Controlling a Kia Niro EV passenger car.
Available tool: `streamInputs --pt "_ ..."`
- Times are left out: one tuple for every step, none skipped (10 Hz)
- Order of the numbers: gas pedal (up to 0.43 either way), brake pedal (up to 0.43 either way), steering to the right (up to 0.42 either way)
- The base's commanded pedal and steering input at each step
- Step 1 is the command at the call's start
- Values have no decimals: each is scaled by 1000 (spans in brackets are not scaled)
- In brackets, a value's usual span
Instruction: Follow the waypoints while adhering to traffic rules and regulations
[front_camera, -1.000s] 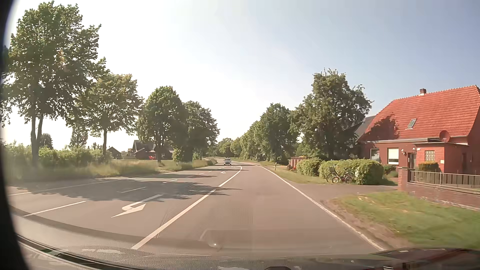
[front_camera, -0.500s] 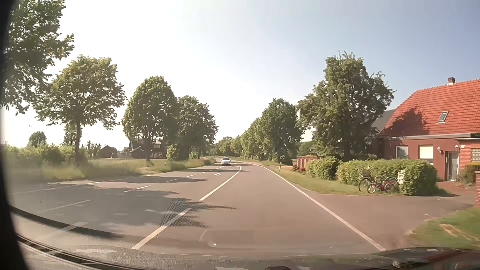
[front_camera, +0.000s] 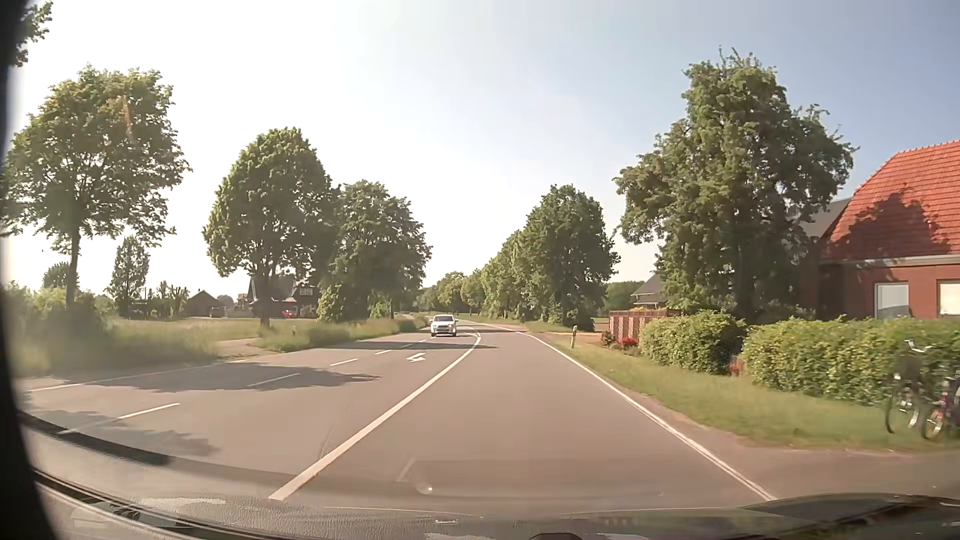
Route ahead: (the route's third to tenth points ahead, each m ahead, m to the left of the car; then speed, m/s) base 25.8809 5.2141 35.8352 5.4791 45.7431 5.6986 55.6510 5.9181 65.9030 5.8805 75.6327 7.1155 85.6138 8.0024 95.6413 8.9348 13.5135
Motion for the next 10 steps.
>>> streamInputs --pt "469 0 -3" --pt "461 0 -3" --pt "449 0 -3" --pt "449 0 -3" --pt "449 0 -3" --pt "449 0 -3" --pt "449 0 -3" --pt "449 0 -3" --pt "449 0 -3" --pt "449 0 -3"
